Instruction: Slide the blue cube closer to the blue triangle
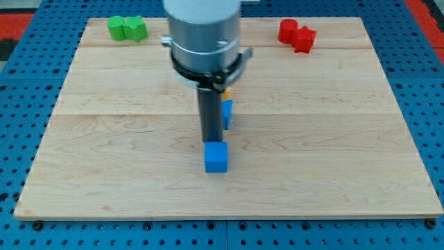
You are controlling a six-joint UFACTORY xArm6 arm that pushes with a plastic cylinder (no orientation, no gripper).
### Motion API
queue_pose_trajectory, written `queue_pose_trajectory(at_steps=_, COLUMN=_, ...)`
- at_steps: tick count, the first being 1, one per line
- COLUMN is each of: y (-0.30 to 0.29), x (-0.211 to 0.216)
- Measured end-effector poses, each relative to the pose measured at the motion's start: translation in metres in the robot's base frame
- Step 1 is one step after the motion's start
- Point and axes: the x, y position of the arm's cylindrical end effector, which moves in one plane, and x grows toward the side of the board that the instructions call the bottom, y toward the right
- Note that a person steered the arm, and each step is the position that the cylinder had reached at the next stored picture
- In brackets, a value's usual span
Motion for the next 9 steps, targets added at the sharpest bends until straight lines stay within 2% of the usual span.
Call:
queue_pose_trajectory(at_steps=1, y=-0.028, x=0.016)
queue_pose_trajectory(at_steps=2, y=-0.081, x=0.041)
queue_pose_trajectory(at_steps=3, y=-0.073, x=0.065)
queue_pose_trajectory(at_steps=4, y=-0.030, x=0.064)
queue_pose_trajectory(at_steps=5, y=-0.004, x=0.045)
queue_pose_trajectory(at_steps=8, y=0.029, x=0.051)
queue_pose_trajectory(at_steps=9, y=0.056, x=0.051)
